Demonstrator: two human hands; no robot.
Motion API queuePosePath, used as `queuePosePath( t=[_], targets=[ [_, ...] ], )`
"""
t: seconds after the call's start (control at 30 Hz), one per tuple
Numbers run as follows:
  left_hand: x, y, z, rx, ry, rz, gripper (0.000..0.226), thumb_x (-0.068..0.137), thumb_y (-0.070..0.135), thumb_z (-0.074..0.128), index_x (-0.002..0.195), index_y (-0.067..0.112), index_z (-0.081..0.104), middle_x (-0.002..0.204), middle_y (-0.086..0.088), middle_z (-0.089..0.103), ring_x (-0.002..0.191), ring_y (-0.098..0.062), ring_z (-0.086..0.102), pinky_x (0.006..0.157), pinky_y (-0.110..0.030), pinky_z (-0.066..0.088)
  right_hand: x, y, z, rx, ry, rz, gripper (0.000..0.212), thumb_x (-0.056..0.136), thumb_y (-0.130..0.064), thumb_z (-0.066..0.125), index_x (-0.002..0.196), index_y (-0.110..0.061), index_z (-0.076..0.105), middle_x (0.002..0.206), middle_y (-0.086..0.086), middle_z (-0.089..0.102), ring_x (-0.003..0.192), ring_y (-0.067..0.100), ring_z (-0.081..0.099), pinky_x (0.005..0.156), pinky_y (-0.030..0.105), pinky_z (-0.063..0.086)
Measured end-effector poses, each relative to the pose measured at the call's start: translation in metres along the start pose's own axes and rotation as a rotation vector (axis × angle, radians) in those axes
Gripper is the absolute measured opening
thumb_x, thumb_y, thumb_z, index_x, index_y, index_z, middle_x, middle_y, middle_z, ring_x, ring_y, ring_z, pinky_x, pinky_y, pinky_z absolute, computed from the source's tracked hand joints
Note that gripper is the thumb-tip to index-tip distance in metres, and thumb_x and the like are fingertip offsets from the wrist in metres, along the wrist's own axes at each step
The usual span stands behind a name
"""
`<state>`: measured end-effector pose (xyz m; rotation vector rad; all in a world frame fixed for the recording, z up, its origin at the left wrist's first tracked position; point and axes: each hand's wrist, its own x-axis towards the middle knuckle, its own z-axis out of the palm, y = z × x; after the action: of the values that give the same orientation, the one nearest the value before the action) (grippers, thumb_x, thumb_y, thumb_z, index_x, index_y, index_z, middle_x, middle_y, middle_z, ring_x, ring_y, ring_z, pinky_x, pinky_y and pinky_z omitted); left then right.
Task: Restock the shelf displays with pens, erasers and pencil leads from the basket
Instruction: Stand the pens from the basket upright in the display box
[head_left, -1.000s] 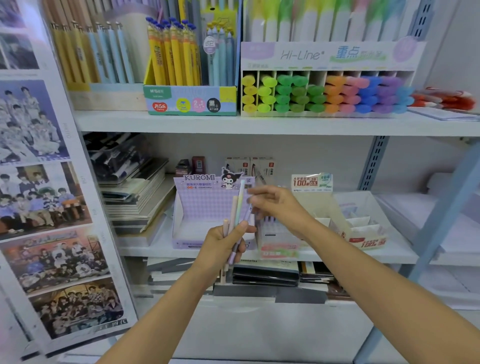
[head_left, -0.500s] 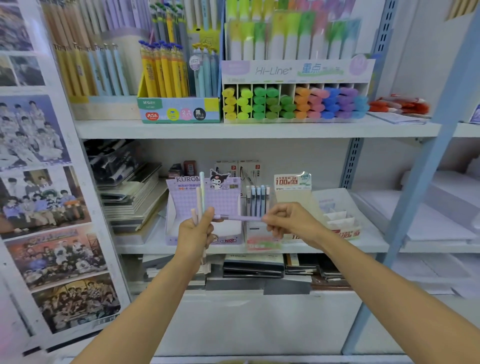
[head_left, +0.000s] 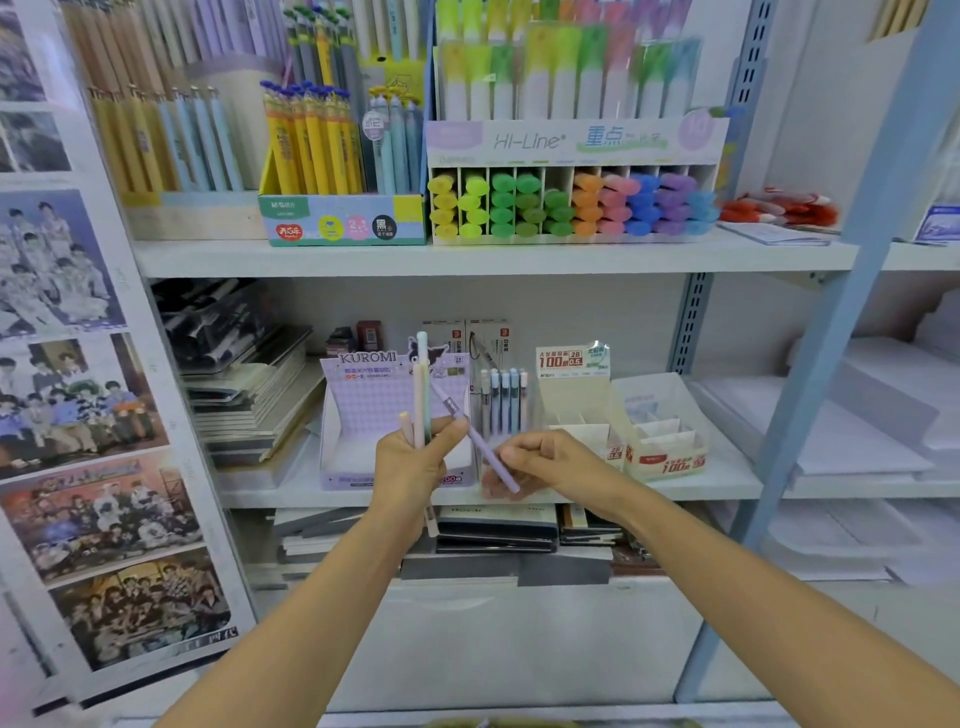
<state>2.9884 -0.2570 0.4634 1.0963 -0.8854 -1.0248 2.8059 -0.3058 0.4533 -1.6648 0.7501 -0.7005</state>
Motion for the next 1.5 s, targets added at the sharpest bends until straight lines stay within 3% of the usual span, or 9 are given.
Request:
queuePosePath(
  t=[0.13,0.3,0.37,0.43,0.6,0.83,1.17,1.37,1.5],
  targets=[
    [0.002,-0.001,0.004,0.129,-0.101,0.025,0.01,0.084,0.013,0.073,0.08,0.005,0.07,0.038,0.015,0.043,0.033,-0.003,0.034,0.037,-0.012,0.03,0.018,-0.019,0.003,-0.022,0.249,-0.184,0.02,0.094,-0.024,0.058,0.112,-0.022,0.067,0.098,0.001,0.073,0.088,0.014,0.069,0.074,0.022,0.055],
    [0.005,-0.006,0.01,0.186,-0.171,0.019,0.019,0.088,0.014,0.069,0.07,0.012,0.068,0.04,0.01,0.039,0.035,-0.005,0.031,0.037,-0.014,0.029,0.041,-0.031,0.005,-0.173,0.216,-0.149,0.02,0.091,-0.012,0.064,0.109,-0.005,0.068,0.093,0.009,0.07,0.082,0.014,0.065,0.074,0.024,0.055],
    [0.011,-0.006,0.008,0.174,-0.155,-0.003,0.016,0.092,0.018,0.064,0.077,0.013,0.068,0.045,0.008,0.033,0.037,-0.006,0.026,0.037,-0.017,0.026,0.044,-0.033,-0.001,-0.188,0.247,-0.165,0.018,0.092,-0.013,0.061,0.108,-0.006,0.066,0.09,0.003,0.07,0.078,0.007,0.067,0.07,0.018,0.053],
    [0.02,-0.006,0.004,0.148,-0.144,-0.045,0.011,0.097,0.019,0.056,0.096,0.011,0.064,0.049,0.009,0.03,0.039,-0.006,0.024,0.036,-0.016,0.024,0.049,-0.036,-0.013,-0.161,0.407,-0.202,0.015,0.093,-0.013,0.06,0.107,-0.007,0.064,0.093,0.004,0.07,0.079,0.007,0.068,0.069,0.015,0.053],
    [0.035,-0.01,-0.006,0.131,-0.11,-0.057,0.011,0.1,0.016,0.045,0.089,0.014,0.044,0.061,0.002,0.031,0.043,-0.006,0.023,0.038,-0.017,0.023,0.067,-0.027,-0.044,-0.212,0.707,-0.226,0.01,0.092,-0.01,0.06,0.102,-0.009,0.062,0.094,0.011,0.069,0.088,0.024,0.067,0.083,0.036,0.058],
    [0.045,-0.024,-0.015,0.137,-0.129,-0.003,0.021,0.097,0.021,0.055,0.105,0.002,0.059,0.072,-0.002,0.047,0.045,-0.007,0.03,0.039,-0.016,0.027,0.086,0.007,-0.043,-0.392,0.703,-0.194,0.013,0.092,-0.011,0.063,0.105,-0.008,0.065,0.092,0.009,0.07,0.087,0.022,0.068,0.084,0.043,0.058],
    [0.051,-0.035,-0.024,0.128,-0.139,0.016,0.02,0.097,0.021,0.055,0.105,0.007,0.067,0.068,0.002,0.053,0.044,-0.007,0.038,0.041,-0.015,0.031,0.094,0.008,-0.046,-0.553,0.528,-0.205,0.014,0.093,-0.011,0.06,0.107,-0.011,0.062,0.093,0.008,0.071,0.086,0.018,0.069,0.085,0.038,0.058],
    [0.051,-0.037,-0.027,0.178,-0.125,0.006,0.018,0.095,0.024,0.059,0.103,0.013,0.07,0.07,0.002,0.055,0.048,-0.007,0.043,0.044,-0.015,0.034,0.103,0.015,-0.036,-0.638,0.649,-0.282,0.012,0.087,-0.007,0.068,0.097,-0.013,0.064,0.097,0.002,0.062,0.077,0.004,0.06,0.075,0.012,0.049],
    [0.047,-0.033,-0.029,0.2,-0.144,-0.005,0.016,0.095,0.025,0.06,0.102,0.016,0.071,0.072,0.002,0.056,0.053,-0.009,0.044,0.044,-0.016,0.034,0.101,0.016,-0.034,-0.656,0.661,-0.229,0.019,0.089,-0.008,0.065,0.108,-0.005,0.068,0.099,0.002,0.05,0.073,-0.003,0.048,0.073,-0.004,0.036]
  ],
)
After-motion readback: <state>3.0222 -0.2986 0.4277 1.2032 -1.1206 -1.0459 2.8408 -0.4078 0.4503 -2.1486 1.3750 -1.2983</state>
